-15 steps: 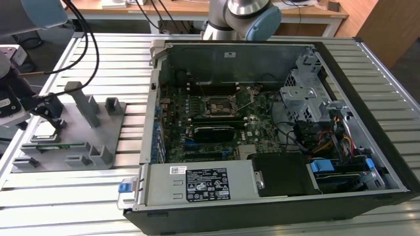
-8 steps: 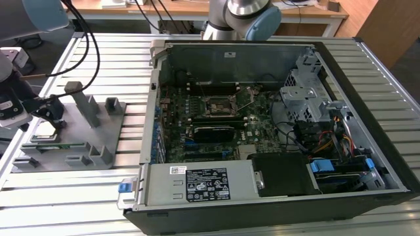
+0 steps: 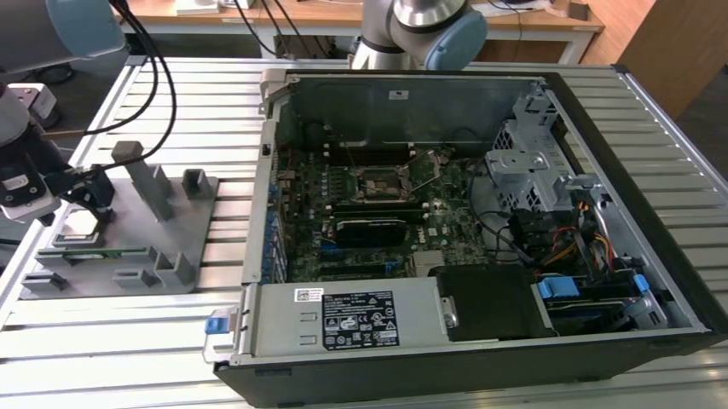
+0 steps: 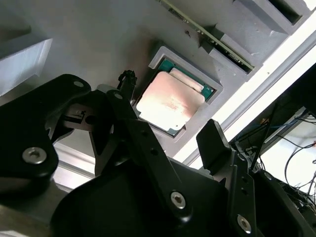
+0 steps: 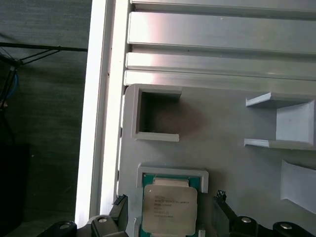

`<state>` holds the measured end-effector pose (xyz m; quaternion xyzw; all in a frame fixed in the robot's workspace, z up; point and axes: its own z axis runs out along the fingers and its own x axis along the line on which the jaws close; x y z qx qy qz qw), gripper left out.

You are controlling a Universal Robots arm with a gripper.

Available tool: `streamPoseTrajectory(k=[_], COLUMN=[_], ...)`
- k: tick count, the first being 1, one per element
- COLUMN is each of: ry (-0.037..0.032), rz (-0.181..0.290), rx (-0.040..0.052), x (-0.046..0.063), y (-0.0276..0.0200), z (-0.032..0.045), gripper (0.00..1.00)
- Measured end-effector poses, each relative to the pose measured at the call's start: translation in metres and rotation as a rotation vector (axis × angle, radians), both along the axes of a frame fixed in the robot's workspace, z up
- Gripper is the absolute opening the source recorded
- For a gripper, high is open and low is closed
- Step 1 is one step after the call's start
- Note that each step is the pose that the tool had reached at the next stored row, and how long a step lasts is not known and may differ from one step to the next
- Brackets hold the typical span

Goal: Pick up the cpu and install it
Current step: 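Pick up the cpu and move it towards the insertion slot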

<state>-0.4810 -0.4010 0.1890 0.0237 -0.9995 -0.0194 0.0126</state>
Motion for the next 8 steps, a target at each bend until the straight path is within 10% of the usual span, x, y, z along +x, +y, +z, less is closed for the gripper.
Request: streamPoseTrajectory(k=[8], ry=[0.0000], rz=[-0.006], rx=[0.0001], x=[-0.0011], y=[0.0007], z=[-0.0063], gripper=[0.76])
